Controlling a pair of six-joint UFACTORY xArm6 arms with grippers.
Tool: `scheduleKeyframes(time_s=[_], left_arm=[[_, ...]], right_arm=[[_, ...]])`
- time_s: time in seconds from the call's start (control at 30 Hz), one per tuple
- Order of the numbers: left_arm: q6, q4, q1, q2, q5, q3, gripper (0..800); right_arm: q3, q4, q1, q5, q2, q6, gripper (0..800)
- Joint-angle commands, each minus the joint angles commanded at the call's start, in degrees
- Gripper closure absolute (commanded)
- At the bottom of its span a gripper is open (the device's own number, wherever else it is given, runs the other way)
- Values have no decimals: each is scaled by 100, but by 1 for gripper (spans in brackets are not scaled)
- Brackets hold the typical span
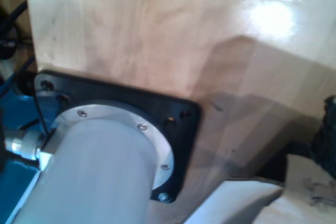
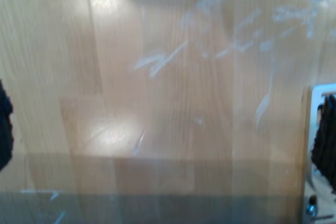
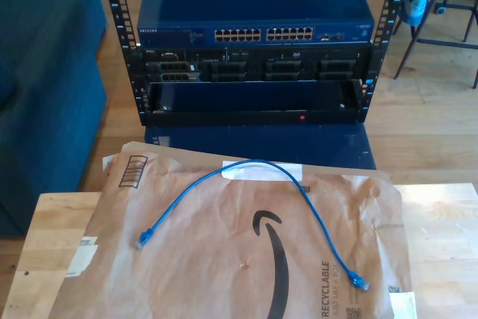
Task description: Grab the cable and plug it in
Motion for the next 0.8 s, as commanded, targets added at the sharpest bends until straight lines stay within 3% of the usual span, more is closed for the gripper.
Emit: scheduleKeyframes(time_s=[0.47,0.8], left_arm=[[-1178,-369,-1301,18,132,-211,0],[-1776,-404,-1846,26,141,-290,0]], right_arm=[[-484,35,2505,264,35,1811,6],[-1064,765,4273,264,677,2541,7]])
